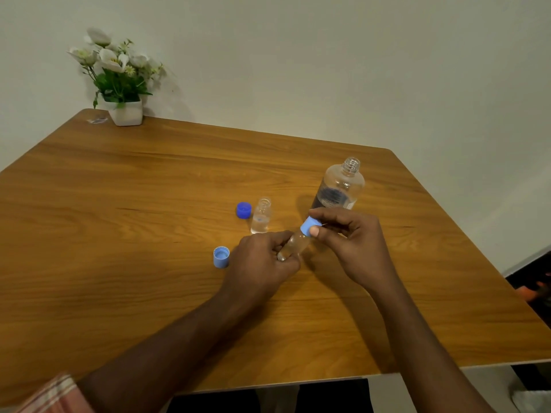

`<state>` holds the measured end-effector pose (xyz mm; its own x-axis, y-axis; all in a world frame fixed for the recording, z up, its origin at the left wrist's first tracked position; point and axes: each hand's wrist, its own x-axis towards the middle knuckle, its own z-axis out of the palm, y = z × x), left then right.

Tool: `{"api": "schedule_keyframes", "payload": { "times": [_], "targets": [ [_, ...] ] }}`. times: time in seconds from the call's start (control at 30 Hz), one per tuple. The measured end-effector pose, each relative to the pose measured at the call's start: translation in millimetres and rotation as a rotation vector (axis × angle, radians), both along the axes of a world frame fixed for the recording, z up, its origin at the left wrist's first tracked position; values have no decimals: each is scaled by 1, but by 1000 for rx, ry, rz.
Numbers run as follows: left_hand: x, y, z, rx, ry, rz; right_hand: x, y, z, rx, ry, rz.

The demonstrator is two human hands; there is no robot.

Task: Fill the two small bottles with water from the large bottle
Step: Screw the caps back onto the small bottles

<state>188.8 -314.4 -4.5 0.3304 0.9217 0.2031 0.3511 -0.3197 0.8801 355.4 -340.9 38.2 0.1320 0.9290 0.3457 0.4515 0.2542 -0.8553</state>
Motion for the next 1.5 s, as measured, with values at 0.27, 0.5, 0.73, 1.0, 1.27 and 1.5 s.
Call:
{"api": "schedule_keyframes", "payload": {
  "times": [0.27,0.5,0.73,1.0,1.27,1.5],
  "targets": [
    [-3,3,1,-11,6,-34,-12,-6,7,-5,-40,-57],
    [-6,-5,2,2,18,-29,-30,-20,-20,-119,6,-112],
    [-17,-20,6,10,92,-27,-40,-21,-33,-180,-35,-120],
    [-66,-54,-3,211,271,101,-70,-16,-39,-167,12,-152],
    [-97,-52,-3,275,321,189,-116,7,-27,-115,-10,-141],
    [-97,-52,0,227,294,126,-154,34,-26,-110,-63,-176]
  ]
}}
